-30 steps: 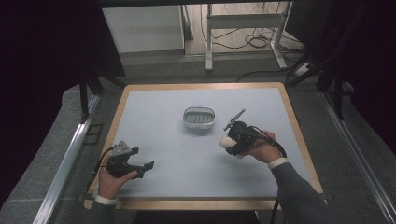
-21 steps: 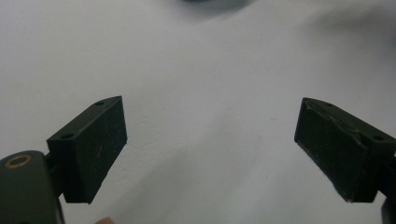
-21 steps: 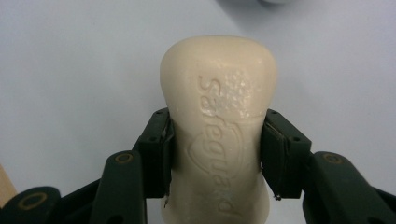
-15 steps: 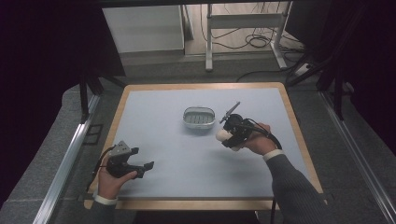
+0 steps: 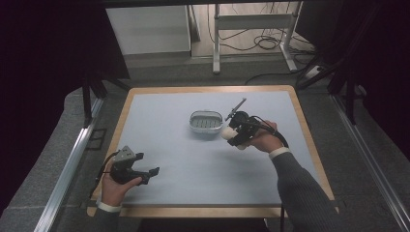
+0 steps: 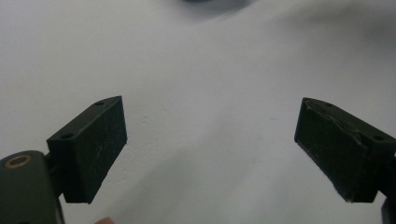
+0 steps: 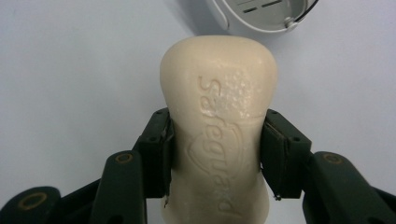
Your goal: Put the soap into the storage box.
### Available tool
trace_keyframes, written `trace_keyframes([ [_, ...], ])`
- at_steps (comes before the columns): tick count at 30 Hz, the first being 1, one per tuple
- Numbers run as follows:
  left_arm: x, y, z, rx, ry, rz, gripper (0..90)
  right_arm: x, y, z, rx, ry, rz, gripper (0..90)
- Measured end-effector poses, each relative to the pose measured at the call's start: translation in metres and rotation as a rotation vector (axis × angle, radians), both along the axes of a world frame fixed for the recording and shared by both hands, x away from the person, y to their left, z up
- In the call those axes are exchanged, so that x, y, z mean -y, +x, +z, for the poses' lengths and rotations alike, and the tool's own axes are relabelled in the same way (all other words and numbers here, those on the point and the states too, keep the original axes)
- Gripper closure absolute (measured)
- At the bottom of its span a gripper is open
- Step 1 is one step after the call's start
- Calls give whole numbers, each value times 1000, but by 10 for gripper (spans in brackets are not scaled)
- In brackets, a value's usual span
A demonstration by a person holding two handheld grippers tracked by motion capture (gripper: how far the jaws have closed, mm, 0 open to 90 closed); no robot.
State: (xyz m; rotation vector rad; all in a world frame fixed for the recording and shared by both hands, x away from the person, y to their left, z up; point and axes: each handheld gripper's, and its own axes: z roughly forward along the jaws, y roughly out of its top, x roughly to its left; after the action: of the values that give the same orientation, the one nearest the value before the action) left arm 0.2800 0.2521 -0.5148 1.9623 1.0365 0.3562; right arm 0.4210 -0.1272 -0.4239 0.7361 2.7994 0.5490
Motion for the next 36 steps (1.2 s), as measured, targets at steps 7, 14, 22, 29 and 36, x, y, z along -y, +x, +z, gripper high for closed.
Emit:
trace_keyframes([
  [7,1,0,0,-2,0,-3,98,-1,5,0,9,-4,-5,495],
  [14,2,0,-1,-3,-1,-5,98,-1,12,2,6,1,-9,495],
  [22,3,1,-2,-8,4,-10,98,-4,20,4,23,9,-11,495],
  [29,3,1,-2,-7,3,-9,98,-8,26,3,20,-5,-5,495],
  [36,3,1,-2,-5,2,-9,98,-12,32,0,13,-20,6,495],
])
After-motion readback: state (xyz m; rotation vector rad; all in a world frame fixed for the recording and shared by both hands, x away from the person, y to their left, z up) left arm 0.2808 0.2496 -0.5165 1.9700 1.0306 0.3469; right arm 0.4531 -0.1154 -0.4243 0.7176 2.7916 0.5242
